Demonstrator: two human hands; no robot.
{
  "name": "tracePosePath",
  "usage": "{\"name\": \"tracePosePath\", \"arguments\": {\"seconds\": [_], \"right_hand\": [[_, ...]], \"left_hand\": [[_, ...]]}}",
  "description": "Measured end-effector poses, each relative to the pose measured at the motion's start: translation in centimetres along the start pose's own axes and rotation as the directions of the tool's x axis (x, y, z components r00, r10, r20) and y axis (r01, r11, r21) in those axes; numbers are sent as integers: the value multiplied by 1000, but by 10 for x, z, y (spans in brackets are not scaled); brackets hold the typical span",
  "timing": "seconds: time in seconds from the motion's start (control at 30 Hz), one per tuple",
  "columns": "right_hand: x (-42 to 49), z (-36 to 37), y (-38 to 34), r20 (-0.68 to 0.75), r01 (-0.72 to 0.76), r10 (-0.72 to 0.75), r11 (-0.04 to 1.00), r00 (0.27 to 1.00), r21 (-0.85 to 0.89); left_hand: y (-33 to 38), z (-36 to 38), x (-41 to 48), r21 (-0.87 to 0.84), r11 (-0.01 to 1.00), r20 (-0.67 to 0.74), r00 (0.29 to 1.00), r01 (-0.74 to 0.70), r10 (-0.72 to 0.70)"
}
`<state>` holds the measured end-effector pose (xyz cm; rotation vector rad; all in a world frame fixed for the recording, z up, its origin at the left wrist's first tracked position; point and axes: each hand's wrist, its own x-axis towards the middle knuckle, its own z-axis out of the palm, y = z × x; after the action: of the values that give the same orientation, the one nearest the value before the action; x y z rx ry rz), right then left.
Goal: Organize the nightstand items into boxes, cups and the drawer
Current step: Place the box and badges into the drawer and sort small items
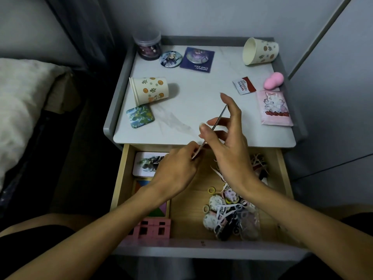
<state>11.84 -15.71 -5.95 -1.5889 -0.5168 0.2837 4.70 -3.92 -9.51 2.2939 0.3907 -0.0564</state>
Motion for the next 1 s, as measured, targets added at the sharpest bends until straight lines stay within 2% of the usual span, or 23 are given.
{"name": "tracePosePath", "arguments": {"seconds": [0.13,0.3,0.4,0.53,0.63,0.73,0.8,0.87,0.93,1.0], "right_hand": [[1,-2,3,-20,8,-7,999,1000,34],[0,-2,3,-28,-3,5,999,1000,51],[0,-1,3,-41,-1,2,999,999,35],[-7,4,3,-23,-35,36,999,999,31],[-7,2,0,26,-65,64,997,998,43],[1,-4,3,62,-171,169,985,984,22],[5,-9,8,115,-248,248,969,962,-16],[4,-12,10,179,-278,289,957,940,-88],[3,-13,12,217,-276,296,954,930,-117],[1,-15,11,252,-269,297,953,921,-138]], "left_hand": [[3,-1,0,88,996,-55,998,-13,18],[10,0,-10,299,949,-169,974,-97,153],[16,-6,-13,454,881,-320,899,-132,300],[18,-11,-14,492,845,-413,798,-210,438],[15,-14,-12,373,905,-412,837,-205,360],[12,-26,-6,72,988,-388,909,-133,151],[10,-35,-2,-207,976,-296,955,-63,-1],[8,-42,-2,-384,923,-177,980,17,-92],[5,-46,-5,-462,881,-60,988,96,-139],[3,-55,-11,-443,879,72,984,179,-165]]}}
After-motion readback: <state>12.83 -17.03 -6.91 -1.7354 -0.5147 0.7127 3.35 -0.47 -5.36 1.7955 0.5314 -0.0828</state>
